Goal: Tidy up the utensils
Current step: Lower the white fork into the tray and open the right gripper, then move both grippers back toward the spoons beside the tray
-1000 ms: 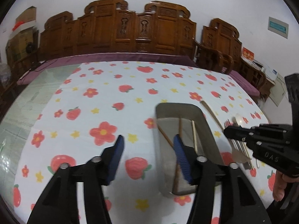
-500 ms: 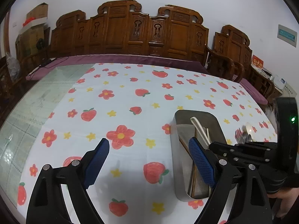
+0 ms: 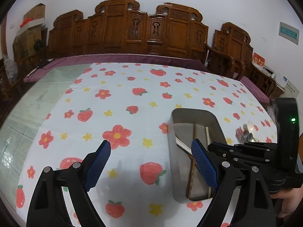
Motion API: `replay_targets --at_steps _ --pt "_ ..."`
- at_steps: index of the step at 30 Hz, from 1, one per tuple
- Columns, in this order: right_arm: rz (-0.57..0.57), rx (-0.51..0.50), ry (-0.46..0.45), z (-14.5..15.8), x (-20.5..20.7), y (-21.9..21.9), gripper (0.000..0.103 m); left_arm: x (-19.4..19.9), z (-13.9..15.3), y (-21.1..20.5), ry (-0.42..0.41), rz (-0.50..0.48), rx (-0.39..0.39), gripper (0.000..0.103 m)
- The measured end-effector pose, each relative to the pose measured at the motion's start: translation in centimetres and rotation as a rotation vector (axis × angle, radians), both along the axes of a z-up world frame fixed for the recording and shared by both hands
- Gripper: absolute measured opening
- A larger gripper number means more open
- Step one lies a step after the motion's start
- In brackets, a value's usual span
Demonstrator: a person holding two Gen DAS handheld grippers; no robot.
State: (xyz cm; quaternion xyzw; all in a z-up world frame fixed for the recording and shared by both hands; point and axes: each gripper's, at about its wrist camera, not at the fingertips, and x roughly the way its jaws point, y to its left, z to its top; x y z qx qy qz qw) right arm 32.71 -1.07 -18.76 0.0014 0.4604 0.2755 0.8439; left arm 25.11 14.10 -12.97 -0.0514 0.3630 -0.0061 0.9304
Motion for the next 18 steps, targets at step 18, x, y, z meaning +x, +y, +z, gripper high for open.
replay_targets --at_steps 18 --pt "-0.12 -0.093 -0.214 5.7 -5.9 -16.5 0.014 -3.3 1.2 -9.3 -0.04 -0.172 0.017 0.083"
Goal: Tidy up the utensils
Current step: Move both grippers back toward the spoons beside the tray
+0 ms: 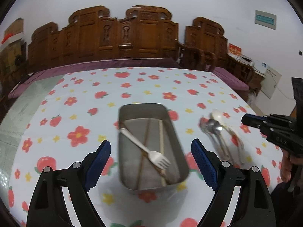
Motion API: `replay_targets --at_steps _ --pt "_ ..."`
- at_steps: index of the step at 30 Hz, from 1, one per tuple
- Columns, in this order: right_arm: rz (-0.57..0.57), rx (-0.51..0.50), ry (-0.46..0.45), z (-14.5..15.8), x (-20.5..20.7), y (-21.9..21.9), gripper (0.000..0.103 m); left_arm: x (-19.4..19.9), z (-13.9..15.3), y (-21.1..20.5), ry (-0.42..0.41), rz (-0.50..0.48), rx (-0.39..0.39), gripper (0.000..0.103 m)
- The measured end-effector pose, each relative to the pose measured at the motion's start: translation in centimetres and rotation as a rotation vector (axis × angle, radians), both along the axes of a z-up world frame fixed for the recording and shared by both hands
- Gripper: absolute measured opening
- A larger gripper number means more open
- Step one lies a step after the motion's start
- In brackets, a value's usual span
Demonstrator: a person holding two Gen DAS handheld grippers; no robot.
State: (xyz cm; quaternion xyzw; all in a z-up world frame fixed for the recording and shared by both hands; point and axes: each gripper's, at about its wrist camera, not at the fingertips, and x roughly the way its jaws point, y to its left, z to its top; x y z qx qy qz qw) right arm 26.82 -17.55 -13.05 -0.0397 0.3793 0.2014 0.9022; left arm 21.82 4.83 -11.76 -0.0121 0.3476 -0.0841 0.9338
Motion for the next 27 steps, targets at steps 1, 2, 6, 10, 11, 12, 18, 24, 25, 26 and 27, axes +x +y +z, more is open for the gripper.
replay_targets --at_steps 1,2,6,10,11,12,18,24,25,26,27 --pt "-0.018 0.0 0.001 -0.2 0.0 -1.1 0.015 -0.2 0.1 -0.7 -0.001 -0.009 0.003 0.083" --pt "-0.044 0.003 0.007 -0.5 0.2 -2.6 0.015 -0.4 0.2 -1.3 -0.002 -0.017 0.005 0.083" --pt "-0.097 0.018 0.015 -1.6 1.0 -6.0 0.017 -0.8 0.4 -3.7 -0.002 -0.045 0.025 0.083" --pt "-0.137 0.03 0.017 -2.8 1.9 -8.2 0.023 -0.7 0.2 -6.1 0.013 -0.069 0.043 0.083" --pt "-0.144 0.033 0.019 -3.1 2.2 -8.5 0.024 -0.7 0.0 -6.6 0.019 -0.074 0.041 0.083" --pt "-0.151 0.034 0.022 -3.4 2.5 -8.7 0.024 -0.6 -0.2 -7.0 0.029 -0.08 0.036 0.083" --pt "-0.144 0.034 0.032 -5.6 3.4 -9.9 0.024 0.9 -2.0 -10.4 0.09 -0.12 0.033 0.083" --pt "-0.119 0.034 0.081 -7.7 3.8 -10.1 0.024 2.8 -3.8 -13.2 0.127 -0.145 0.048 0.077" --pt "-0.114 0.032 0.084 -7.9 3.8 -10.1 0.024 3.3 -4.2 -13.8 0.137 -0.151 0.051 0.075" --pt "-0.107 0.026 0.088 -8.0 3.8 -10.0 0.024 3.6 -4.4 -14.0 0.142 -0.154 0.051 0.073" --pt "-0.102 0.021 0.089 -8.1 3.8 -10.0 0.024 4.0 -4.7 -14.4 0.151 -0.157 0.051 0.073"
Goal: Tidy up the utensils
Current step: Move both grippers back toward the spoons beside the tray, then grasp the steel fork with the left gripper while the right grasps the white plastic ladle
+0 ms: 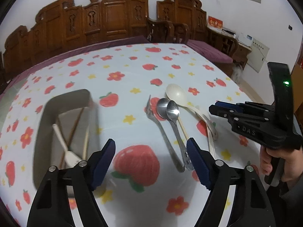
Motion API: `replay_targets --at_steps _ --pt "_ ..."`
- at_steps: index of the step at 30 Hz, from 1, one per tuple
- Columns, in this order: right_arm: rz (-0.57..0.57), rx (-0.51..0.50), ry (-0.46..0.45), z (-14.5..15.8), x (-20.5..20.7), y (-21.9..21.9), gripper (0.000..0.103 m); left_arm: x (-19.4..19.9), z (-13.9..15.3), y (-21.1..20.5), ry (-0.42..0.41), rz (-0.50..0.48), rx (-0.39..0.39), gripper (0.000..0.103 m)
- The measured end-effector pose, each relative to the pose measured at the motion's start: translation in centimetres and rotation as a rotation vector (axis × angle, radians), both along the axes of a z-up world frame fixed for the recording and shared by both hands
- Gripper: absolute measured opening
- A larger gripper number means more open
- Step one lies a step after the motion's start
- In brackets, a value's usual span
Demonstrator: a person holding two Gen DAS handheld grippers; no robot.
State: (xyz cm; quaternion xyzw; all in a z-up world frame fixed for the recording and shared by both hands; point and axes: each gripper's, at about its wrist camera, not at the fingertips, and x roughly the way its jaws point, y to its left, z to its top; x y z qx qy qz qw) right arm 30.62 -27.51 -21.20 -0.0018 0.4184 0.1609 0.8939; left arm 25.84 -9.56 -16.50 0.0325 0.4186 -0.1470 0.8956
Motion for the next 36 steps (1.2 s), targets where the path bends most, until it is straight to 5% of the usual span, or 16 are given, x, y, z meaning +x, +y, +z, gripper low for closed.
replay_targets --at_steps 11,19,22,36 --pt "-0.007 0.009 0.008 -0.3 0.5 -1.8 0.024 4.2 -3.7 -3.4 0.076 -0.017 0.039 0.042" --pt "-0.006 0.019 0.015 -0.5 0.9 -1.8 0.024 5.9 -5.6 -4.3 0.117 0.0 0.067 0.031" --pt "0.001 0.02 0.016 -0.6 1.1 -1.6 0.024 6.0 -6.1 -4.2 0.127 0.0 0.071 0.019" --pt "0.024 0.04 0.043 -1.7 3.5 -0.1 0.024 5.5 -6.0 -3.7 0.118 -0.013 0.061 0.002"
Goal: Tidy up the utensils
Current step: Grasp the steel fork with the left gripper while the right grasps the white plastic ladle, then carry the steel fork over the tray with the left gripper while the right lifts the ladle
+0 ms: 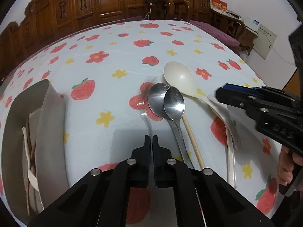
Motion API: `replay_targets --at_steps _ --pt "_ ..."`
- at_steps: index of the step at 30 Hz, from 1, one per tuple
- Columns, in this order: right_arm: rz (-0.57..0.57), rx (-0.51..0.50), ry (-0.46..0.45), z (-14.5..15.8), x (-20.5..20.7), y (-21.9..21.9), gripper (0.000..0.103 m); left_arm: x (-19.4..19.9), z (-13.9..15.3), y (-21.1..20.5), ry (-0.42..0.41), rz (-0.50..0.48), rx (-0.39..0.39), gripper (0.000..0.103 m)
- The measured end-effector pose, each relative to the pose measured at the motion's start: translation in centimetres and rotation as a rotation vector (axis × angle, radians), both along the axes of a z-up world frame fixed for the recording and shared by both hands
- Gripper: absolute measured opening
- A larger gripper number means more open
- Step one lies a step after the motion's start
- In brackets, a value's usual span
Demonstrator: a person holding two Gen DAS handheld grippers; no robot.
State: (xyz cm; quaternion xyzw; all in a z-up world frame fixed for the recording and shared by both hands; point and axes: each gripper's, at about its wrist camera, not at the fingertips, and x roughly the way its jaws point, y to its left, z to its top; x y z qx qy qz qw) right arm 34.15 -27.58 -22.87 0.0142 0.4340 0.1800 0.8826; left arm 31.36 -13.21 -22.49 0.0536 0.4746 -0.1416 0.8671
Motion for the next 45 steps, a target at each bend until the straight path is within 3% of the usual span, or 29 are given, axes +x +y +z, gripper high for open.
replay_targets --at_steps 14,23,25,38,45 --pt "0.051 -0.081 0.024 -0.8 1.2 2.7 0.024 -1.5 2.8 2.4 -0.047 0.012 -0.051 0.002" --pt "0.084 -0.237 0.099 -2.2 2.4 4.7 0.023 -2.6 5.1 3.4 -0.095 0.015 -0.063 0.002" --pt "0.083 -0.245 0.098 -2.3 2.4 4.8 0.011 -2.7 5.5 3.7 -0.102 0.019 -0.068 0.002" --pt "-0.017 -0.056 -0.009 2.1 0.6 1.1 0.011 -3.8 7.5 4.7 -0.131 0.022 -0.084 0.002" --pt "-0.009 -0.016 -0.057 3.8 -1.8 1.5 0.011 -4.6 9.2 5.6 -0.154 0.031 -0.085 0.002"
